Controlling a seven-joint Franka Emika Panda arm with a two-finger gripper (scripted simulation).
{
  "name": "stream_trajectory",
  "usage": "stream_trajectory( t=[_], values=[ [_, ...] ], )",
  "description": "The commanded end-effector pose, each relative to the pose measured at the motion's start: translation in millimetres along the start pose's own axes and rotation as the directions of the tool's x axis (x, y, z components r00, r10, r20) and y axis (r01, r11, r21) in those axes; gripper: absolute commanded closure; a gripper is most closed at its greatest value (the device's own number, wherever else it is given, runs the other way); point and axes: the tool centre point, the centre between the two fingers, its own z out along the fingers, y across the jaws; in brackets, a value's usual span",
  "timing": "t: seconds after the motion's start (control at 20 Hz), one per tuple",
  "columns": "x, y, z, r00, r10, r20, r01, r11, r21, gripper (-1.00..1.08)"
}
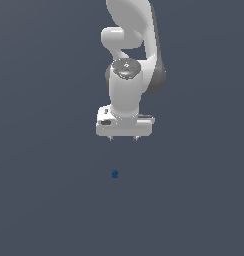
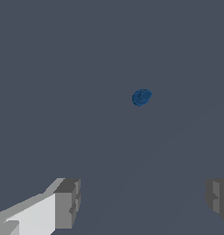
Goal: Pick up the object and move it to a goal position.
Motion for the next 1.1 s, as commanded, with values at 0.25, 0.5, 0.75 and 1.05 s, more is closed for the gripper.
stream_trajectory(
  t=[0.25,0.5,0.75,1.05],
  values=[
    [5,-8,-7,0.999,-0.026,-0.019,0.026,1.000,-0.011,-0.92],
    [10,-17,-15,0.998,-0.058,-0.040,0.057,0.998,-0.024,-0.92],
    [12,-15,-12,0.998,-0.046,-0.036,0.045,0.999,-0.022,-0.92],
    [24,-8,-2,1.000,-0.003,-0.030,0.002,1.000,-0.015,-0.92]
  ],
)
